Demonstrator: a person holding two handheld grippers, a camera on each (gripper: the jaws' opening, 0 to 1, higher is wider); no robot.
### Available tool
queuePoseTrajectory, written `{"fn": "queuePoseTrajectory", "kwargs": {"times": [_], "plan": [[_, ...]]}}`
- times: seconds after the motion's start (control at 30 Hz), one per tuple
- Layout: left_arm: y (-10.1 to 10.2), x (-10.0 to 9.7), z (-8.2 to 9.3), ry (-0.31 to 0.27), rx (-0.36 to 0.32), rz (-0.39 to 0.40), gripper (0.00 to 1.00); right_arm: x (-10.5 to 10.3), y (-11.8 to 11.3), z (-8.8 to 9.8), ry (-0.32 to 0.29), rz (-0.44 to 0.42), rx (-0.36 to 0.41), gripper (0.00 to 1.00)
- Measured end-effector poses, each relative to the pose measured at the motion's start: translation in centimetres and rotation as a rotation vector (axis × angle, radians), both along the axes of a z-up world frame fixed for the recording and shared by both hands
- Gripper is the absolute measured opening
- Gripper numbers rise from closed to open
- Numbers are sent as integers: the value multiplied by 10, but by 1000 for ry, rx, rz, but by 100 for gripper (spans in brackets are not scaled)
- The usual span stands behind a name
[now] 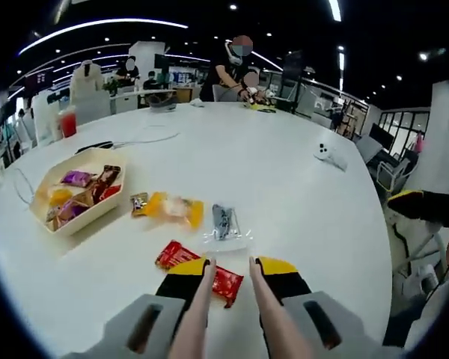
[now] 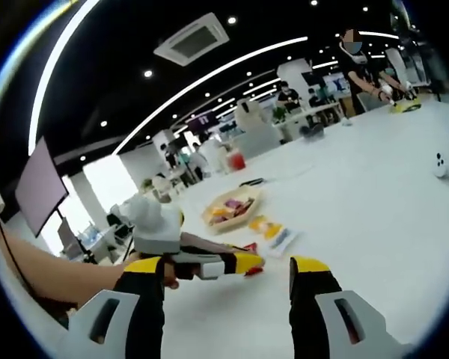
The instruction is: Place the target food into the container with the food tongs after gripping and lifting it, then release it inside without dropping or visibly crushing the food.
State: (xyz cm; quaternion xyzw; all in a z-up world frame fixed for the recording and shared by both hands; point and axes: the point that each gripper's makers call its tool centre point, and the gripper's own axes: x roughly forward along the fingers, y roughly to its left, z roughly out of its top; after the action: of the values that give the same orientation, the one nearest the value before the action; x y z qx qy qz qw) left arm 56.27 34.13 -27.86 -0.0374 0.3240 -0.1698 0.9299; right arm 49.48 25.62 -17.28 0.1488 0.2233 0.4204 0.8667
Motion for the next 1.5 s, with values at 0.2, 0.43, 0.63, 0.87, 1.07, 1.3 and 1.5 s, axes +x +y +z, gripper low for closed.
{"fn": "queuePoseTrajectory", "kwargs": {"times": [0.2,0.43,0.63,0.87,1.07,1.3,1.5], "plan": [[15,-21,0,16,35,-88,23,0,9,1,-7,18,7,68],[25,-39,0,47,25,-160,24,-1,22,0,-6,37,12,68],[32,-55,0,51,85,-283,24,-7,34,-2,-7,81,0,68],[50,-67,2,52,88,-255,24,-11,34,-4,-7,95,-8,68],[70,-59,18,13,57,-19,25,-6,30,-4,-16,84,-16,69],[93,-53,9,38,90,235,25,-2,29,-5,-14,85,-27,68],[87,-54,-6,92,33,380,25,-1,28,-8,-16,105,-41,68]]}}
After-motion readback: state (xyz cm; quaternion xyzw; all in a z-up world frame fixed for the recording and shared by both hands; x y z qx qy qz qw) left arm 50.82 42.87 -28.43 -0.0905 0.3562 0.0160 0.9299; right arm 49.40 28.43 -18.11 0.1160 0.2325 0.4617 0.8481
